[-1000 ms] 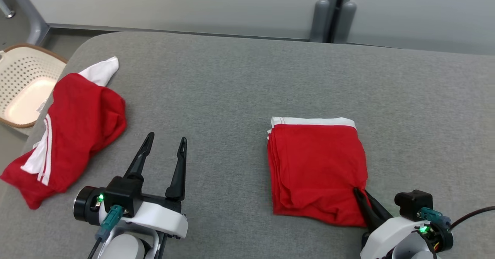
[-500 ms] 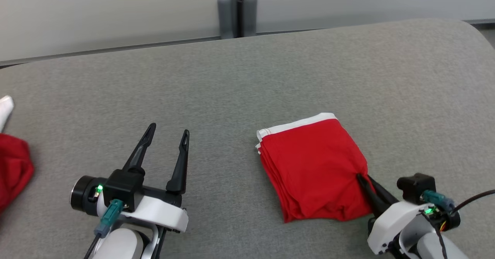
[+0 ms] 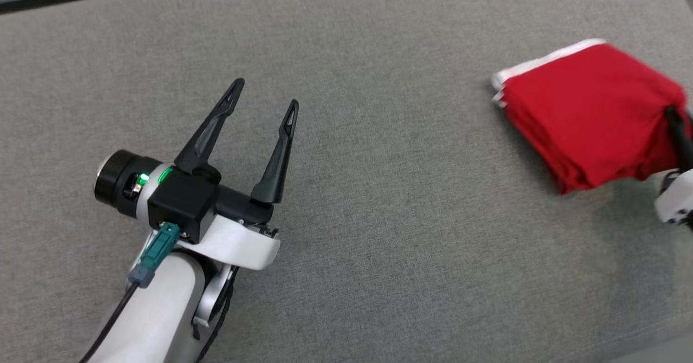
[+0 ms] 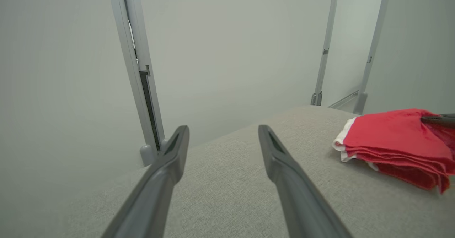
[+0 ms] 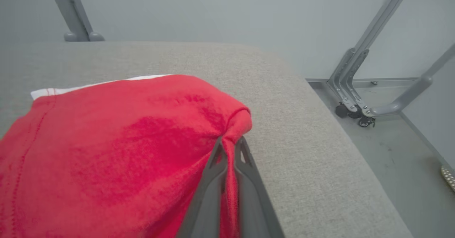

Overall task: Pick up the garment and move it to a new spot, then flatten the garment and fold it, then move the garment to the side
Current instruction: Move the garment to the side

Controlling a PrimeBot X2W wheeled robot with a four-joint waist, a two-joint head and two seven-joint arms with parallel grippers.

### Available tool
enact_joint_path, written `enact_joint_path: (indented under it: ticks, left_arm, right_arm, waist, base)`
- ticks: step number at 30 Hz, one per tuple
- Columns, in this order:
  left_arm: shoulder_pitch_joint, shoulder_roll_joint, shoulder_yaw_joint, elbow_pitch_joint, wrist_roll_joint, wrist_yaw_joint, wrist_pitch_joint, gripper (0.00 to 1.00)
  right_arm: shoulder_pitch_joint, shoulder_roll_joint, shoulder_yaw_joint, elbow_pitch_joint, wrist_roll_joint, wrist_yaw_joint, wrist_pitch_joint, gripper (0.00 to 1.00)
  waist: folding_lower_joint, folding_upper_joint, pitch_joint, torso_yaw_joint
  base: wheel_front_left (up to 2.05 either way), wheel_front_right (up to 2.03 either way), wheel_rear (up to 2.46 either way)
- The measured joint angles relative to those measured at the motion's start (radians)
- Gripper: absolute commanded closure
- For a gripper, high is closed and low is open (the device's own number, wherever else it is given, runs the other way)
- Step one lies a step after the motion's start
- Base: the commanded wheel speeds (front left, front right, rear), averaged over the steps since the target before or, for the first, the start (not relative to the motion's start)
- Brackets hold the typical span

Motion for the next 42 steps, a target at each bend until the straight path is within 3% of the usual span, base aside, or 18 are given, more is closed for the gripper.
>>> enact_joint_path:
  ticks: [2,8,9,10,11,12,13,18,24,32,42]
  left_arm:
    - [-0.039,0.008,-0.008,-0.029,0.012,-0.010,0.014,0.00]
    - [-0.087,0.021,-0.027,-0.063,0.033,-0.027,0.031,0.00]
    - [-0.092,0.023,-0.030,-0.067,0.033,-0.029,0.035,0.00]
    - [-0.097,0.024,-0.032,-0.070,0.034,-0.030,0.035,0.00]
    - [-0.099,0.026,-0.032,-0.073,0.035,-0.030,0.036,0.00]
    - [-0.100,0.027,-0.033,-0.073,0.036,-0.030,0.036,0.00]
    - [-0.100,0.027,-0.035,-0.073,0.036,-0.033,0.037,0.00]
    - [-0.100,0.026,-0.037,-0.052,0.031,-0.031,0.034,0.00]
    - [-0.066,0.021,-0.030,-0.023,0.010,-0.011,0.022,0.00]
    - [0.037,0.022,0.014,-0.003,-0.035,0.042,-0.002,0.00]
    - [0.174,0.012,0.078,-0.004,-0.093,0.121,-0.030,0.00]
  right_arm:
    - [-0.057,-0.052,-0.051,0.047,0.007,0.000,-0.015,1.00]
    - [-0.125,-0.110,-0.127,0.128,0.019,0.000,-0.034,1.00]
    - [-0.135,-0.110,-0.134,0.142,0.025,0.000,-0.031,0.93]
    - [-0.143,-0.108,-0.136,0.157,0.025,0.000,-0.025,0.93]
    - [-0.152,-0.100,-0.142,0.170,0.033,0.000,-0.022,0.72]
    - [-0.160,-0.092,-0.149,0.187,0.042,0.000,-0.021,0.44]
    - [-0.163,-0.086,-0.150,0.204,0.046,0.000,-0.011,0.00]
    - [-0.154,-0.059,-0.160,0.234,0.069,0.000,-0.069,0.00]
    - [-0.037,-0.007,-0.166,0.196,0.095,0.000,-0.129,0.00]
    - [0.158,0.048,-0.238,-0.048,0.032,0.000,-0.141,0.00]
    - [0.366,0.181,-0.292,-0.388,-0.137,0.000,-0.111,0.00]
  waist:
    - [0.0000,0.0000,0.064,-0.004]
    - [0.0000,0.0000,0.160,-0.004]
    - [0.0000,0.0000,0.176,-0.003]
    - [0.0001,0.0000,0.190,-0.002]
    - [0.0000,0.0000,0.203,-0.002]
    - [0.0000,0.0000,0.213,-0.001]
    - [0.0000,0.0000,0.221,-0.001]
    - [0.0000,0.0000,0.214,0.001]
    - [0.0000,0.0000,0.154,0.000]
    - [0.0000,0.0000,0.034,-0.005]
    - [0.0000,0.0000,-0.106,0.034]
  base:
    - [0.00,0.00,0.00]
    - [0.00,0.00,0.00]
    - [0.00,0.00,0.00]
    - [0.00,0.00,0.00]
    - [0.00,0.00,0.00]
    - [0.00,0.00,0.00]
    - [0.00,0.00,0.00]
    - [0.00,0.00,0.00]
    - [0.00,0.00,0.00]
    - [0.00,0.00,0.00]
    - [0.00,0.00,0.00]
